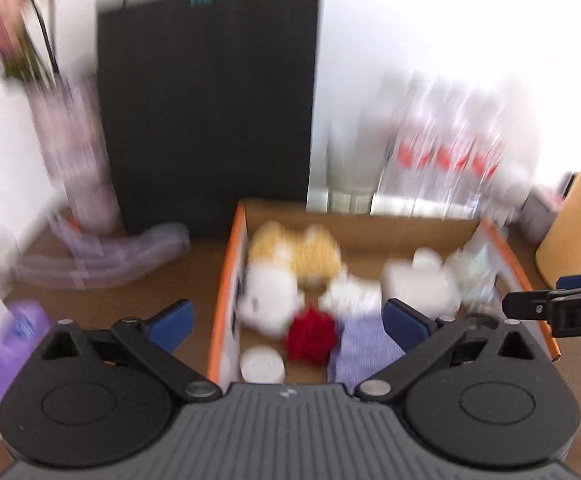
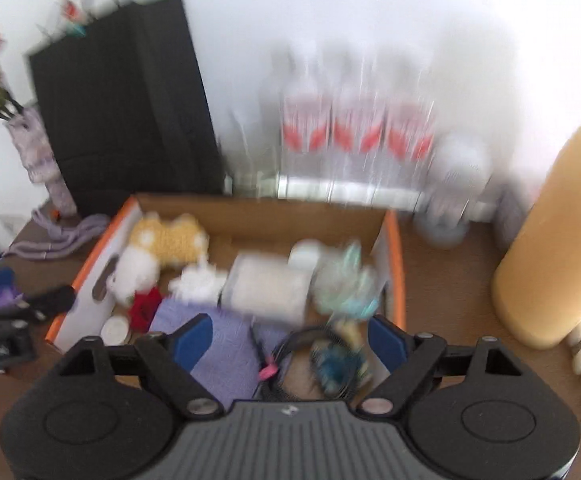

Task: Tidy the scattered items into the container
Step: 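Open the left tool over the box while the right tool drops the cap into it, then grasp a clear plastic wrapper with the left tool while the right tool grasps another wrapper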

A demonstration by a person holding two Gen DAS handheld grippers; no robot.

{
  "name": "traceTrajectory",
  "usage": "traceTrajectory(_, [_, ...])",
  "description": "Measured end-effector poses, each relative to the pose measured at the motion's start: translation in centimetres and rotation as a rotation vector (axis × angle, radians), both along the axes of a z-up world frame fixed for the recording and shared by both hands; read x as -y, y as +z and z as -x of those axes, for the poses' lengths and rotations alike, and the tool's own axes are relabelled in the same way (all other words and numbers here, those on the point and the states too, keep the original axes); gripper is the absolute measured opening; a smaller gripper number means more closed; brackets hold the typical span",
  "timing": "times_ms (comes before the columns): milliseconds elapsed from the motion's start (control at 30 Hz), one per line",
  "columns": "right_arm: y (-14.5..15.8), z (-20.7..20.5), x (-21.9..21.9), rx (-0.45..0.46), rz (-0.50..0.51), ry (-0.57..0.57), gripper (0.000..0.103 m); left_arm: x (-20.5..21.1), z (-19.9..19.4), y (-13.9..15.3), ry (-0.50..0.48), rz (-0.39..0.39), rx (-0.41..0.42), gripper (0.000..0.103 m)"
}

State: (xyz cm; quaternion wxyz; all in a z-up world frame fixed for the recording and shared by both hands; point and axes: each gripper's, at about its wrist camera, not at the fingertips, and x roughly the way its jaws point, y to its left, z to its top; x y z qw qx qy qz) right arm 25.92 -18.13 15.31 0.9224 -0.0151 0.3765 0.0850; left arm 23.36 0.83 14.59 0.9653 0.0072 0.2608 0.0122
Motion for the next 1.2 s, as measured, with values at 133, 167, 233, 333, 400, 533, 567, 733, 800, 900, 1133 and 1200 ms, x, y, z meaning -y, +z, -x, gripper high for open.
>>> traceTrajectory(133, [-0.6,7.9,1.1,0.486,-0.046,0.031,0.089,1.2,6.6,-0.7,-0.013,-0.029,0.341,0.103])
traceTrajectory(167, [-1.0,9.2,1.4,0.541,-0.074,0.034,0.090,1.4,7.6,-0.9,-0.018,-0.028,0.379,0.103])
traceTrajectory(233, [-1.3,10.6,2.0,0.557,-0.117,0.030,0.091,1.5,8.8,-1.2,-0.039,-0.005,0.405,0.103])
traceTrajectory(333, [-1.2,11.3,2.0,0.543,-0.124,0.044,0.091,1.7,9.2,-1.1,-0.059,0.015,0.382,0.103])
traceTrajectory(400, [-1.1,11.8,1.8,0.548,-0.118,0.035,0.091,1.9,9.8,-1.0,-0.062,0.013,0.385,0.103])
traceTrajectory(533, [-1.5,13.9,1.9,0.526,-0.143,0.029,0.091,2.1,11.8,-1.3,-0.053,0.005,0.357,0.103])
traceTrajectory(567, [-1.8,14.6,1.9,0.519,-0.138,0.020,0.091,2.3,12.7,-1.4,-0.036,-0.016,0.316,0.103])
traceTrajectory(733, [-3.8,21.6,1.8,0.425,-0.113,-0.023,0.092,1.6,22.0,-3.0,-0.018,0.034,0.257,0.103])
traceTrajectory(800, [-5.4,25.1,2.0,0.365,-0.101,-0.016,0.092,1.1,26.5,-4.5,-0.023,0.089,0.260,0.103])
traceTrajectory(900, [-7.6,30.9,2.6,0.345,-0.121,-0.017,0.092,1.3,31.7,-7.5,-0.006,0.061,0.209,0.103])
traceTrajectory(1133, [-11.1,36.6,2.3,0.273,-0.096,-0.037,0.093,-0.6,33.8,-9.2,0.007,0.067,0.078,0.103])
traceTrajectory(1200, [-10.7,35.5,2.2,0.276,-0.099,-0.034,0.093,-1.4,31.9,-8.7,0.011,0.066,0.082,0.103])
